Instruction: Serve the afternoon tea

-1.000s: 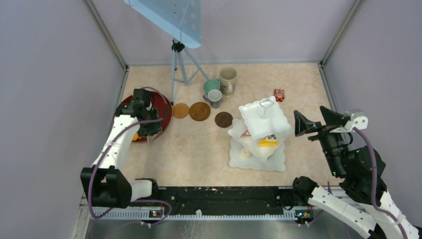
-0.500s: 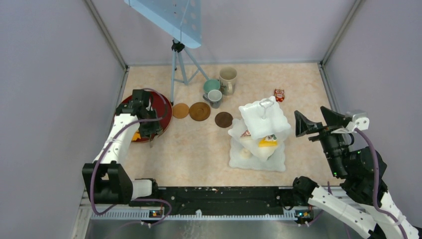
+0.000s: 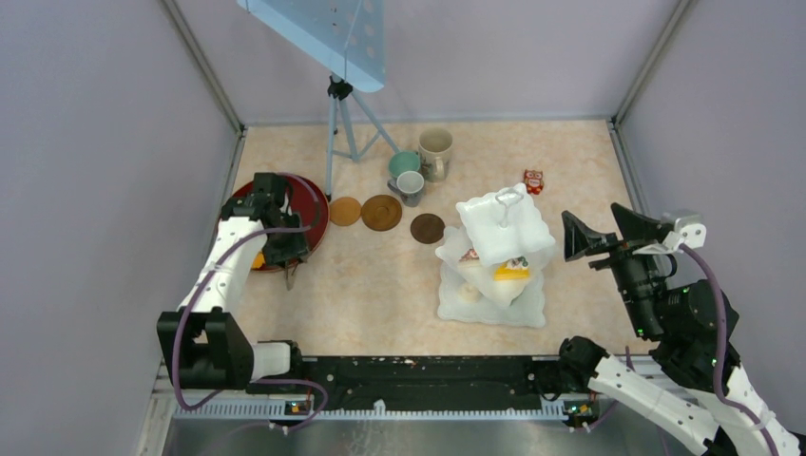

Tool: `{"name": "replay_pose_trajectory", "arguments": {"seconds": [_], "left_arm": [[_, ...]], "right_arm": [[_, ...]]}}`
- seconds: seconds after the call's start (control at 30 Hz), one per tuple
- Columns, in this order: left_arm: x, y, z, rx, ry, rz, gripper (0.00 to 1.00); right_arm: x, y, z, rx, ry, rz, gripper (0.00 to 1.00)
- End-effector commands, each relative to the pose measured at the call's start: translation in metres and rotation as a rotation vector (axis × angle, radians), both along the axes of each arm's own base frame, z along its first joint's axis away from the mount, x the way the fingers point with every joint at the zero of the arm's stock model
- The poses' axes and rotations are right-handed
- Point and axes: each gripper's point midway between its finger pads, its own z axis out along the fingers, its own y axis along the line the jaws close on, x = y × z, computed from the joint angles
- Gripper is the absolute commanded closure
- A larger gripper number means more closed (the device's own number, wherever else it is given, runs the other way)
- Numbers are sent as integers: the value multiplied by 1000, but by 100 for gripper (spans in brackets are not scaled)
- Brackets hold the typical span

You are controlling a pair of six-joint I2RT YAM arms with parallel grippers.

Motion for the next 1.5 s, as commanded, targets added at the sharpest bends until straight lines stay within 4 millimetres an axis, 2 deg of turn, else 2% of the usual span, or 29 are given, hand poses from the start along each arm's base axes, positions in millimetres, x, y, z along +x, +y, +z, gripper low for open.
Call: {"name": "replay_pose_trajectory", "arguments": {"seconds": [0.0,0.3,0.5,0.67,1.0,1.3,1.47], "left_arm": [[4,-3,5,-23,-10,-8,45],[3,-7,0,-48,19,-3,54],[12,-4,9,-28,-32,5,61],[24,-3,25,-24,-95,1,69],[39,0,55,-6,-186,-6,74],[48,-18,94,-88,-288,-79,77],[56,-45,123,-144,-365,-161,79]], "right_arm": [[-3,2,1,22,-3,23,8],[-1,5,1,15,-9,27,8],[0,5,0,11,-8,23,8],[0,6,0,11,-8,26,8],[-1,2,3,20,-8,16,8],[1,4,8,24,-20,13,6],[0,3,13,26,-31,12,5]]}}
